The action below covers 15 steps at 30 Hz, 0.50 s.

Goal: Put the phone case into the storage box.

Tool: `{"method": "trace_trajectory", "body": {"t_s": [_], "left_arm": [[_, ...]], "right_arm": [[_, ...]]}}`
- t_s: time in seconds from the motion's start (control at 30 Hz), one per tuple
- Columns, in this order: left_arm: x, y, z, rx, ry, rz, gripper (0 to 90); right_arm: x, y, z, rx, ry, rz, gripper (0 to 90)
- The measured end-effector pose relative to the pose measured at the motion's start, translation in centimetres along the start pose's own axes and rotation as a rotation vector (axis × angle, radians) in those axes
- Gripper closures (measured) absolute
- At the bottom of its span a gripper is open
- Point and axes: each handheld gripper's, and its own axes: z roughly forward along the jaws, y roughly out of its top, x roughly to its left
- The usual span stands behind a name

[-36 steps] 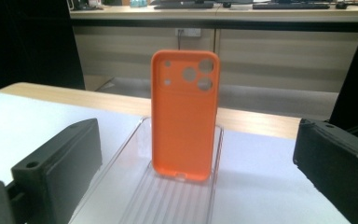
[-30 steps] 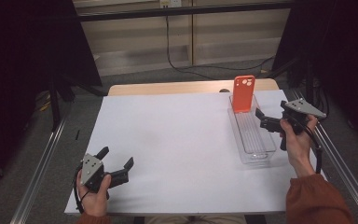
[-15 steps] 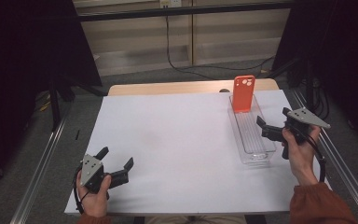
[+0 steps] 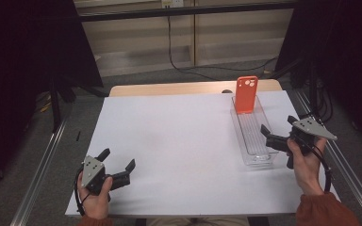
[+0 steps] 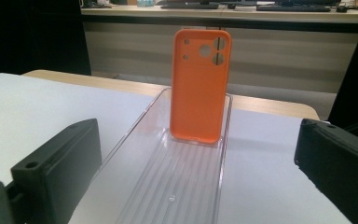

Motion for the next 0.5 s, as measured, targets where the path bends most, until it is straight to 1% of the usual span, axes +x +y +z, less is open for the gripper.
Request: {"method": "trace_trajectory", "body": {"t_s": [0.2, 0.27, 0.37, 0.4, 0.5], "left_arm": [[-0.1, 0.0, 0.0, 0.000, 0.000, 0.001, 2.2], [-0.1, 0.0, 0.0, 0.002, -0.004, 0.003, 2.3], [-0.1, 0.0, 0.0, -0.001, -0.003, 0.004, 2.3], [-0.1, 0.0, 0.0, -0.004, -0.004, -0.002, 2.3], [-0.1, 0.0, 0.0, -0.002, -0.005, 0.002, 2.3]], "right_arm": [[0.3, -0.2, -0.7, -0.009, 0.003, -0.002, 0.0], [0.4, -0.4, -0.8, -0.003, 0.006, 0.003, 0.0], [0.6, -0.6, -1.0, 0.002, 0.006, -0.004, 0.0], [0.7, -0.7, -1.1, 0.005, 0.006, -0.003, 0.0], [0.8, -0.8, -1.5, 0.002, 0.003, -0.001, 0.0]]}}
